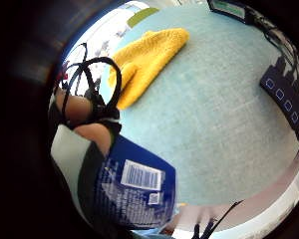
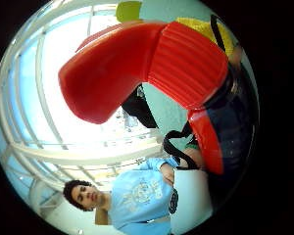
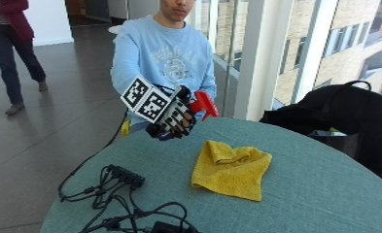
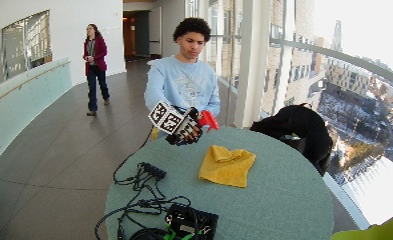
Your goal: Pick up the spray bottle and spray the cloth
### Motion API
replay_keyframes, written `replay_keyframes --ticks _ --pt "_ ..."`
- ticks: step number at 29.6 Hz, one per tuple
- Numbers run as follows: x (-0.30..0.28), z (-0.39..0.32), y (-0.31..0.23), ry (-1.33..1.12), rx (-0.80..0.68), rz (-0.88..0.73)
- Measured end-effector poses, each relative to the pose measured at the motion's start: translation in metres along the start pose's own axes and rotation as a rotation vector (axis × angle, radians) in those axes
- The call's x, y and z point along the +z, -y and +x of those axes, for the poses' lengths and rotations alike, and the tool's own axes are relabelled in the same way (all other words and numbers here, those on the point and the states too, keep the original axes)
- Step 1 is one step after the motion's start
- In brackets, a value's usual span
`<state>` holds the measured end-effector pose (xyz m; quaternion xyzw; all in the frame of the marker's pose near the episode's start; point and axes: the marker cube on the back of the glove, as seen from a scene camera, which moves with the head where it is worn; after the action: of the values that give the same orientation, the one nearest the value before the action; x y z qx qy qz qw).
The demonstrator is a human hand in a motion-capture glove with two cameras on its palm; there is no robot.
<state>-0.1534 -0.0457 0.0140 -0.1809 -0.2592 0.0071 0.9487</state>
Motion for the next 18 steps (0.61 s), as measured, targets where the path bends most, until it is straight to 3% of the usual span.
replay_keyframes --ticks 11,18 --pt "0.005 -0.008 0.004 0.027 -0.017 0.007" --pt "0.017 -0.037 0.004 0.089 -0.141 0.025"
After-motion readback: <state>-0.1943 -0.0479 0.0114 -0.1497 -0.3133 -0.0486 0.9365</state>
